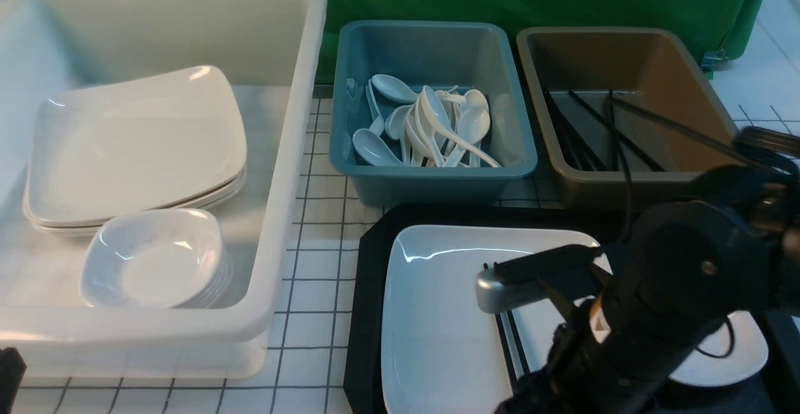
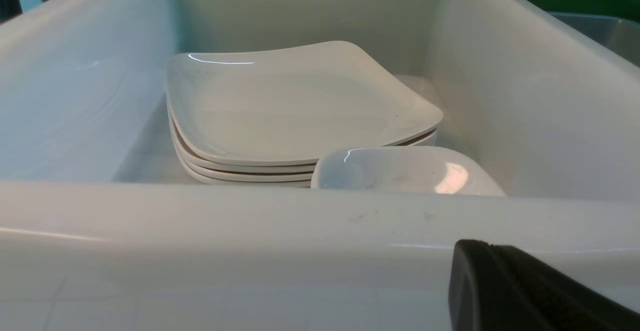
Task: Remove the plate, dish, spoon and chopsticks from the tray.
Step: Use the right arm to grab a pair of chopsticks from the plate, then use the right arm to put the chopsticks into the small storage box on the right
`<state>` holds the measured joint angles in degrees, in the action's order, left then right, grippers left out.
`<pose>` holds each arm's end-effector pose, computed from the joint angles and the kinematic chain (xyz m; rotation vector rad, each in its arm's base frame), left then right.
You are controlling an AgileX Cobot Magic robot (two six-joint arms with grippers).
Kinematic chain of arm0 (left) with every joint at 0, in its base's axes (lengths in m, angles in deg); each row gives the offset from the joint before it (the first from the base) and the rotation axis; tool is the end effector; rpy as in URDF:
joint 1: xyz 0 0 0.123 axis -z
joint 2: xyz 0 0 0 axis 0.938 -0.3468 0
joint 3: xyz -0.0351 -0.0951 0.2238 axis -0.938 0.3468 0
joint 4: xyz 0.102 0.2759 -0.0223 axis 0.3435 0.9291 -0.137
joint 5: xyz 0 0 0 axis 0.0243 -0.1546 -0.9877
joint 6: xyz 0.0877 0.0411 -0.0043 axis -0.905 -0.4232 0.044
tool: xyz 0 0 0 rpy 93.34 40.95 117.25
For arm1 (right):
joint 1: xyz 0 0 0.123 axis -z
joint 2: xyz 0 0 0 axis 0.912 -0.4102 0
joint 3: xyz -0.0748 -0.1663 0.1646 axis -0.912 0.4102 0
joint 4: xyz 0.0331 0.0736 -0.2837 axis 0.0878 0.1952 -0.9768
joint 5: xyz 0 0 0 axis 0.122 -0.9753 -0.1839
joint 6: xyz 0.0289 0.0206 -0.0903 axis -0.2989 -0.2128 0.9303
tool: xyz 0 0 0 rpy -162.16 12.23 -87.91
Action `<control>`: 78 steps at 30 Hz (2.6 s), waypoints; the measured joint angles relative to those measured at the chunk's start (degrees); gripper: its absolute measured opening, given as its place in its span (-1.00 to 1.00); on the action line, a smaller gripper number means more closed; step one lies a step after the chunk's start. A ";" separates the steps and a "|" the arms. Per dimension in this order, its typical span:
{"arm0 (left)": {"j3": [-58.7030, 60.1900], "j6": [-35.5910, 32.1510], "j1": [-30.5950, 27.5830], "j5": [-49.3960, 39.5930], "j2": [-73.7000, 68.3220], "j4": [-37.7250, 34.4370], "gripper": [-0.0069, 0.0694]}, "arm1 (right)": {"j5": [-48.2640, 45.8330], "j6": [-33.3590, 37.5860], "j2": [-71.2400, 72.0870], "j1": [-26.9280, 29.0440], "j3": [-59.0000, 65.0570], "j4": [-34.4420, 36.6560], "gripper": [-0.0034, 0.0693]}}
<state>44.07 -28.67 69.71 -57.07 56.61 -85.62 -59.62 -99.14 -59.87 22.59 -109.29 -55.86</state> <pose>0.1454 -0.0001 0.1906 -0.0548 1.7036 -0.0480 0.2474 0.2380 0.1463 -0.6810 2.8514 0.2432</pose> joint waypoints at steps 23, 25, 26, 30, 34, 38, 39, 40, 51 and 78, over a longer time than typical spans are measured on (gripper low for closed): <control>0.00 0.00 0.00 0.00 0.00 0.00 -0.77 | 6.51 -4.69 -10.97 0.00 -2.71 -3.85 0.63; 0.00 0.00 0.00 0.00 0.00 0.00 -0.77 | 6.79 -4.69 -11.37 0.00 -2.71 -3.88 0.63; 0.00 0.00 0.00 0.00 0.00 0.00 -0.77 | 6.84 -4.74 -11.59 0.00 -2.71 -3.96 0.61; 0.00 0.00 0.00 0.00 0.00 0.00 -0.77 | 7.04 -4.92 -11.83 0.00 -2.71 -4.12 0.33; 0.00 0.00 0.00 0.00 0.00 0.00 -0.77 | 6.29 -4.33 -11.83 0.00 -2.71 -4.12 -0.21; 0.00 0.00 0.00 0.00 0.00 0.00 -0.77 | 4.56 -3.25 -10.92 0.00 -2.71 -4.13 -0.41; 0.00 0.00 0.00 0.00 0.00 0.00 -0.77 | 4.06 -3.01 -10.35 0.00 -2.71 -4.19 -0.41; 0.00 0.00 0.00 0.00 0.00 0.00 -0.77 | 3.49 -2.94 -9.47 0.00 -2.71 -4.19 -0.41; 0.00 0.00 0.00 0.00 0.00 0.00 -0.77 | -2.66 -0.14 6.81 2.98 -3.82 -5.88 -0.41; 0.00 0.00 0.00 0.00 0.00 0.00 -0.77 | 37.12 10.56 -24.84 33.25 -32.23 -6.75 -0.41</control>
<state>44.07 -28.67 69.71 -57.07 56.61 -85.62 -22.49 -88.58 -84.71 55.83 -141.52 -62.61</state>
